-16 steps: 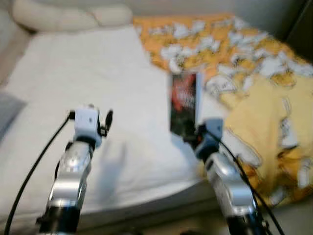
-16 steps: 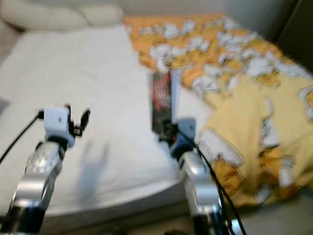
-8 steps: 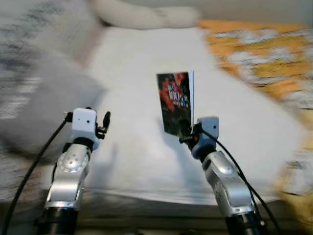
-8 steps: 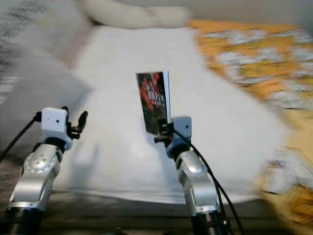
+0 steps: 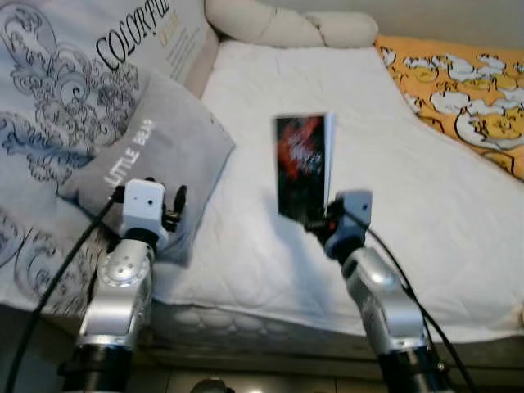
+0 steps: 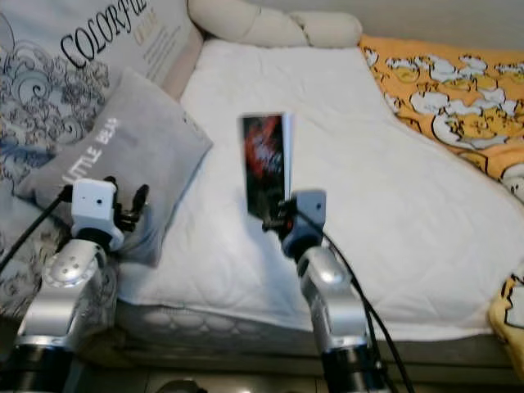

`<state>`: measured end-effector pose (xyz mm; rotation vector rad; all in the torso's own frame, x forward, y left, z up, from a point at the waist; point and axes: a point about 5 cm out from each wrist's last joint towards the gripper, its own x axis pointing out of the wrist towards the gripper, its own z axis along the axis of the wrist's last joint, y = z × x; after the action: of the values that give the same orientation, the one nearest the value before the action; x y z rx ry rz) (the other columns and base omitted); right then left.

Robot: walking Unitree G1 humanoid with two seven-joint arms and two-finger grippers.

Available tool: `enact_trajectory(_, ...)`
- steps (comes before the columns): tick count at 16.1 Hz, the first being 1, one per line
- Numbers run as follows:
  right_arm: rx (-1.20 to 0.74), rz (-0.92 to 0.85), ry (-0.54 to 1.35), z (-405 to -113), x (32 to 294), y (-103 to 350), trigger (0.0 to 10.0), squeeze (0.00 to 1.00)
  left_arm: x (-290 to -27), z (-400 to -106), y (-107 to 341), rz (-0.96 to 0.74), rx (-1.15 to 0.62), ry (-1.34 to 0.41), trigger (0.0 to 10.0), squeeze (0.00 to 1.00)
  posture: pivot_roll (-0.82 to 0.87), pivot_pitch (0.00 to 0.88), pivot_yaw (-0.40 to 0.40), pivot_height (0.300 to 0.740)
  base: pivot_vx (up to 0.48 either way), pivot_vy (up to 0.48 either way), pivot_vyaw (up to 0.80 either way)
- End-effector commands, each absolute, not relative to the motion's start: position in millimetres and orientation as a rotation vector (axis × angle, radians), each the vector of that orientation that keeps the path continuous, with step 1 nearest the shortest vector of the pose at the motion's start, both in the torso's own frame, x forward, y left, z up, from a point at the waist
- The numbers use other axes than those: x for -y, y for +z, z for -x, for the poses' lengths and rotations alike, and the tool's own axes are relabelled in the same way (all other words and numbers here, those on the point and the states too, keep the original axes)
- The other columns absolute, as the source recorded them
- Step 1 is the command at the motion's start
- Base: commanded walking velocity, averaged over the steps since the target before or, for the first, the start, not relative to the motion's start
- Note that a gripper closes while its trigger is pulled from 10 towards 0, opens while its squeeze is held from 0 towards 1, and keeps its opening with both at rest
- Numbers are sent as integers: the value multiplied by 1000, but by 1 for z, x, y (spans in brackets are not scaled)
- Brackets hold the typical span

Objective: Clean up the room

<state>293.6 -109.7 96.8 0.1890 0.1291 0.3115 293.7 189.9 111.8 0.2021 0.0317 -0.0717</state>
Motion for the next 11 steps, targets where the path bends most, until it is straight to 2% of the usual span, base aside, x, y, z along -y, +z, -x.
enact_trajectory(1, -143, -188, 266, -298, 124, 96, 10000, 0, -180, -294, 115, -210, -17, -121, 10000, 0, 39, 0, -15, 740, 0, 0, 0)
enact_trajectory(3, -193, -252, 265, -307, 124, 95, 10000, 0, -179, -294, 115, -227, -22, -152, 10000, 0, 44, 0, -16, 740, 0, 0, 0)
enact_trajectory(7, -406, -259, 316, -336, 120, 87, 10000, 0, -180, -293, 115, -308, -63, -275, 10000, 0, 56, 0, -13, 740, 0, 0, 0)
enact_trajectory(9, -432, -344, 393, -350, 110, 93, 10000, 0, -180, -284, 111, -337, -109, -381, 10000, 0, 75, 0, -18, 740, 0, 0, 0)
enact_trajectory(11, -427, -390, 397, -360, 104, 99, 10000, 0, -182, -280, 110, -341, -115, -384, 10000, 0, 91, 0, -32, 740, 0, 0, 0)
